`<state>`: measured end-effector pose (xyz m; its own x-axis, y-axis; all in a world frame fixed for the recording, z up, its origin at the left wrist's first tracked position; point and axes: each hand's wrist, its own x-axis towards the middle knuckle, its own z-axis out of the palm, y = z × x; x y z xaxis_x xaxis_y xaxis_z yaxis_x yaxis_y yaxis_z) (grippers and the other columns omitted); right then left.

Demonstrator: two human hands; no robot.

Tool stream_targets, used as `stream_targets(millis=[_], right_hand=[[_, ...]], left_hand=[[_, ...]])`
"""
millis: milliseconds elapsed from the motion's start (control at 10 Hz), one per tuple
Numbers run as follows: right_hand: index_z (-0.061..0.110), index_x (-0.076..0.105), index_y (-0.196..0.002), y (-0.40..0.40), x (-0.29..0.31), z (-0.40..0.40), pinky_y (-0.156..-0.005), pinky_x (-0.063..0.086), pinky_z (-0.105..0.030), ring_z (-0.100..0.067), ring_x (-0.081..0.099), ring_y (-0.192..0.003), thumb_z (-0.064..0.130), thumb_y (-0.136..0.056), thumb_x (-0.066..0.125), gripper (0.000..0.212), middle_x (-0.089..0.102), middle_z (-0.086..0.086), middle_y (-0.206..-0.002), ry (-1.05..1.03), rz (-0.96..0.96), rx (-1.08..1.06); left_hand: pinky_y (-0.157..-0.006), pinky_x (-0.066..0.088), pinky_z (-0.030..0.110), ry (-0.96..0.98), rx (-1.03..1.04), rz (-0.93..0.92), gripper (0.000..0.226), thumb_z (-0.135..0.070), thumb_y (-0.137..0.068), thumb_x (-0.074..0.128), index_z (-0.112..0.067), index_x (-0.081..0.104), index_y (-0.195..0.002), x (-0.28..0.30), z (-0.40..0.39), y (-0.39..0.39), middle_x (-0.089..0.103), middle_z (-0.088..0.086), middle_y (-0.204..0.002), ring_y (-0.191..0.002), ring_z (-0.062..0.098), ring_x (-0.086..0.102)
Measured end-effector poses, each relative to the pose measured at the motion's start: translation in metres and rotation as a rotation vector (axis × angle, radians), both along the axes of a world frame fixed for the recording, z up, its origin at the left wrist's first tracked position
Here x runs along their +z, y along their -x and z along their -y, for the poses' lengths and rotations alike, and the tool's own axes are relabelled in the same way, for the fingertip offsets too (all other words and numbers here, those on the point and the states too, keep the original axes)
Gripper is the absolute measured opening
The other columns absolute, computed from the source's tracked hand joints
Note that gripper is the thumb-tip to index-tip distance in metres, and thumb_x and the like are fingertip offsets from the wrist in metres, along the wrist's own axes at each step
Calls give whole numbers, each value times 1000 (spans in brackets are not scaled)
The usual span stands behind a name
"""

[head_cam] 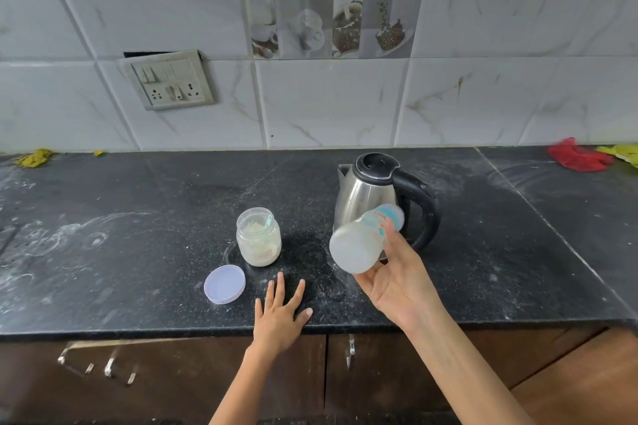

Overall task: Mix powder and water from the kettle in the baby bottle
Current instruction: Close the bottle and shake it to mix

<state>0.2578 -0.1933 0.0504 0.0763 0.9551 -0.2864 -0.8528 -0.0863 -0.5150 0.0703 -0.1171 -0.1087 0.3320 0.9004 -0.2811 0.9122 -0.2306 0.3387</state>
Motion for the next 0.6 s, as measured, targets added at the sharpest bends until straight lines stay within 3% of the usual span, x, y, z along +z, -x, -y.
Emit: stream_targets(millis=[100, 300, 400, 500, 600], right_hand=[[14, 64, -113, 0, -1, -1, -68, 63, -40, -24, 70, -94, 26, -72, 71, 43, 69, -9, -102, 5, 79, -15], [17, 53, -130, -4, -10, 3, -72, 61, -42, -29, 74, -97, 27, -78, 68, 55, 74, -13, -107, 32, 195, 107], [30, 38, -143, -10, -14, 10, -78, 60, -46, -28, 70, -107, 16, -76, 74, 77, 73, -6, -112, -16, 432, 219], [52, 23, -144, -14, -8, 9, -73, 61, -46, -22, 70, -106, 14, -68, 80, 102, 69, 2, -117, -86, 590, 213], [53, 33, -138, -8, -6, 0, -67, 60, -51, -29, 66, -108, 15, -66, 82, 96, 58, -6, -126, -106, 512, -19]], left_hand=[[-117, -4, 48, 0, -1, -3, 59, -53, -98, 28, -42, -2, -148, 1, 0, 0, -24, 3, -158, -146, 24, -20], [-117, -4, 49, 0, -3, -11, 60, -53, -98, 29, -42, -1, -149, 2, 0, 0, -23, 3, -158, -146, 24, -20], [-117, -4, 49, 5, -6, -10, 60, -53, -98, 28, -41, -1, -149, 2, 0, 0, -23, 3, -158, -146, 24, -21], [-117, -4, 49, 6, -6, -10, 60, -53, -98, 28, -41, -2, -149, 2, 0, 0, -23, 3, -158, -146, 24, -21], [-117, -3, 49, 0, -8, -13, 60, -53, -99, 28, -40, -2, -149, 0, -2, 1, -24, 3, -158, -146, 24, -21]])
